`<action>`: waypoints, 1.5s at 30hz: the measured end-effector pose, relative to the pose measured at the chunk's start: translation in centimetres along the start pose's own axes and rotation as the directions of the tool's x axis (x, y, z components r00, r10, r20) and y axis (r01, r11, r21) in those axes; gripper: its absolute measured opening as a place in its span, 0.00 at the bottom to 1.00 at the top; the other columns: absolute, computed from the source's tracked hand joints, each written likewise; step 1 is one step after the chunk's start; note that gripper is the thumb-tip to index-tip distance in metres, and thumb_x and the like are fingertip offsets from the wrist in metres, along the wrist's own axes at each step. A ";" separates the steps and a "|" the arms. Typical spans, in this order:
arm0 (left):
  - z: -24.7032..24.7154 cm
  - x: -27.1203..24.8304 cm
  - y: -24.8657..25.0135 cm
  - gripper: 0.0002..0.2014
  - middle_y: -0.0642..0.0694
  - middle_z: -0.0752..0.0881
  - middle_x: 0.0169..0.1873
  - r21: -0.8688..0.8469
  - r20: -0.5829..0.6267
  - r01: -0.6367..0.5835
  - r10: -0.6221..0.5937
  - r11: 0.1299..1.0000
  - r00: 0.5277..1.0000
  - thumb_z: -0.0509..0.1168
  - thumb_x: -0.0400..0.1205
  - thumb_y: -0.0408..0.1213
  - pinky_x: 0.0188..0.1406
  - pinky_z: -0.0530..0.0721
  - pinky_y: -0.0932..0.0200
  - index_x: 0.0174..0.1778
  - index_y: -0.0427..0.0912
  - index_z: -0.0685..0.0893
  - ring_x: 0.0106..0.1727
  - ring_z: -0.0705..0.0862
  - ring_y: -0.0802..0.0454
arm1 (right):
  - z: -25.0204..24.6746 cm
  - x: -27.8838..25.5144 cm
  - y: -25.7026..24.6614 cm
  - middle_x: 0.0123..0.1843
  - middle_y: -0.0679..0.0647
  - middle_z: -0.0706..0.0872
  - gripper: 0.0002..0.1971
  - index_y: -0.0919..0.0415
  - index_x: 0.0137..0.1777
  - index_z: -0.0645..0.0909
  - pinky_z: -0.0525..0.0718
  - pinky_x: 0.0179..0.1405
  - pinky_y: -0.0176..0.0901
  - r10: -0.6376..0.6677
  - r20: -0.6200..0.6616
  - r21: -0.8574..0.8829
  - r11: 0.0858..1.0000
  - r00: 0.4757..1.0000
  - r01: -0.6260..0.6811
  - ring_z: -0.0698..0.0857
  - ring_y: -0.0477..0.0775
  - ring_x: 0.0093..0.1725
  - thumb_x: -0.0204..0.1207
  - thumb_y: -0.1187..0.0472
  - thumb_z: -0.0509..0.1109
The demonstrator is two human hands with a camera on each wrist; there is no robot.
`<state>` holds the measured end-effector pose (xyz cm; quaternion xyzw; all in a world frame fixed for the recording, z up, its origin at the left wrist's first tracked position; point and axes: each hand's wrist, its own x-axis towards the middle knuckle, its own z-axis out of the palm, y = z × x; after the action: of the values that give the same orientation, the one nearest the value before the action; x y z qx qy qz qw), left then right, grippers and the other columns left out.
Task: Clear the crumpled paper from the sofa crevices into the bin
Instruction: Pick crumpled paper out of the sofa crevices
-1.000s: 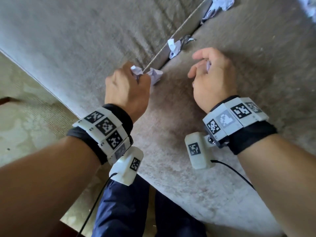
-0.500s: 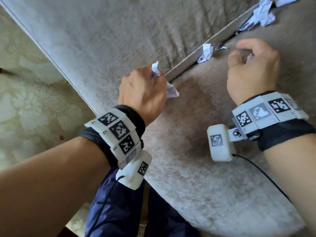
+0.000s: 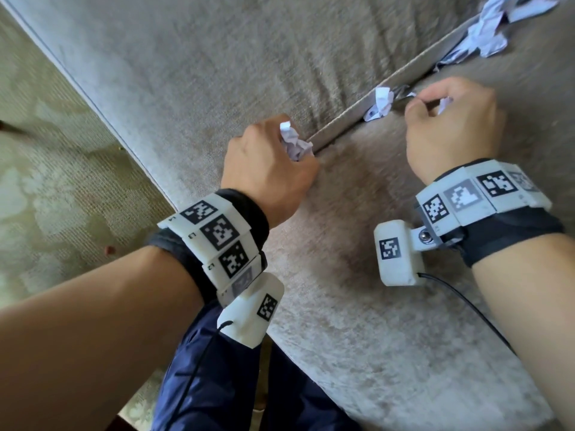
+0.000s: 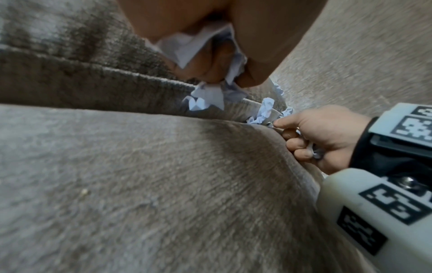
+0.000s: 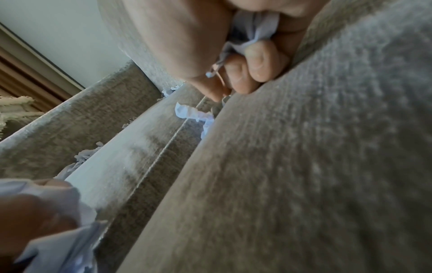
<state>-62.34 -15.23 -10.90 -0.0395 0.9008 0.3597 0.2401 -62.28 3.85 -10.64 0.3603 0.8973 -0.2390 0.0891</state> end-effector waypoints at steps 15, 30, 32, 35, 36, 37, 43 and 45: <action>1.2 0.8 2.0 0.11 0.46 0.87 0.27 0.011 0.001 -0.032 0.032 0.999 0.999 0.64 0.74 0.41 0.38 0.86 0.49 0.33 0.40 0.87 0.32 0.86 0.42 | 0.0 1.0 -0.5 0.54 0.46 0.89 0.10 0.44 0.55 0.87 0.82 0.50 0.44 -0.006 0.108 -0.017 1.000 0.994 0.008 0.86 0.55 0.57 0.75 0.51 0.70; 3.1 1.9 4.3 0.12 0.44 0.84 0.24 -0.010 -0.031 0.043 -0.044 0.999 0.999 0.66 0.75 0.41 0.27 0.74 0.57 0.32 0.35 0.83 0.29 0.81 0.43 | 0.4 2.5 -1.5 0.53 0.58 0.87 0.11 0.59 0.56 0.82 0.76 0.39 0.42 0.066 0.148 0.065 0.995 0.987 -0.076 0.86 0.62 0.51 0.77 0.55 0.70; 3.1 2.2 4.7 0.07 0.47 0.83 0.26 0.024 -0.031 0.048 -0.047 0.999 0.998 0.68 0.75 0.39 0.31 0.77 0.56 0.36 0.39 0.84 0.32 0.82 0.44 | 0.3 2.5 -1.4 0.58 0.59 0.85 0.13 0.60 0.60 0.80 0.75 0.42 0.43 0.071 0.135 0.085 0.993 0.988 -0.083 0.85 0.62 0.56 0.79 0.56 0.68; 3.0 2.6 5.2 0.06 0.48 0.84 0.28 0.038 -0.013 0.028 -0.027 0.999 1.000 0.64 0.74 0.39 0.35 0.82 0.54 0.38 0.41 0.84 0.36 0.85 0.43 | 0.3 2.7 -1.1 0.59 0.59 0.85 0.12 0.60 0.60 0.81 0.78 0.46 0.44 0.068 0.114 0.131 0.988 0.991 -0.082 0.84 0.60 0.59 0.80 0.57 0.66; 3.1 2.7 5.4 0.07 0.48 0.85 0.28 0.025 -0.007 0.021 -0.021 0.999 1.000 0.62 0.73 0.39 0.36 0.83 0.53 0.39 0.40 0.84 0.37 0.86 0.42 | 0.2 2.7 -0.9 0.58 0.59 0.85 0.12 0.61 0.59 0.81 0.77 0.44 0.43 0.072 0.112 0.146 0.985 0.991 -0.088 0.84 0.60 0.58 0.80 0.58 0.65; 3.1 2.7 5.6 0.10 0.48 0.86 0.29 0.019 -0.004 0.017 -0.017 1.000 1.000 0.61 0.73 0.40 0.37 0.84 0.52 0.42 0.40 0.84 0.37 0.87 0.42 | 0.0 2.7 -0.7 0.56 0.58 0.86 0.12 0.62 0.57 0.81 0.74 0.41 0.42 0.070 0.113 0.153 0.984 0.991 -0.087 0.84 0.59 0.55 0.80 0.58 0.63; 4.0 2.6 7.4 0.12 0.50 0.88 0.30 0.033 -0.012 -0.027 0.027 0.999 1.000 0.65 0.77 0.51 0.43 0.88 0.45 0.45 0.45 0.82 0.38 0.89 0.44 | -2.4 1.6 2.4 0.52 0.65 0.85 0.12 0.61 0.42 0.71 0.64 0.38 0.43 0.071 0.066 0.111 0.991 0.995 -0.078 0.82 0.67 0.53 0.84 0.56 0.54; 4.5 2.7 7.9 0.16 0.51 0.89 0.35 0.076 -0.009 -0.038 0.039 0.996 0.999 0.67 0.78 0.56 0.45 0.88 0.47 0.52 0.47 0.83 0.40 0.89 0.45 | -3.4 1.1 3.8 0.55 0.65 0.86 0.16 0.63 0.43 0.76 0.65 0.43 0.48 0.096 0.046 0.143 0.984 0.994 -0.102 0.82 0.67 0.57 0.86 0.55 0.54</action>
<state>-64.82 -6.08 -9.98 -0.0148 0.9156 0.3295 0.2299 -60.38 8.58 -9.47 0.4054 0.8566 -0.3058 0.0917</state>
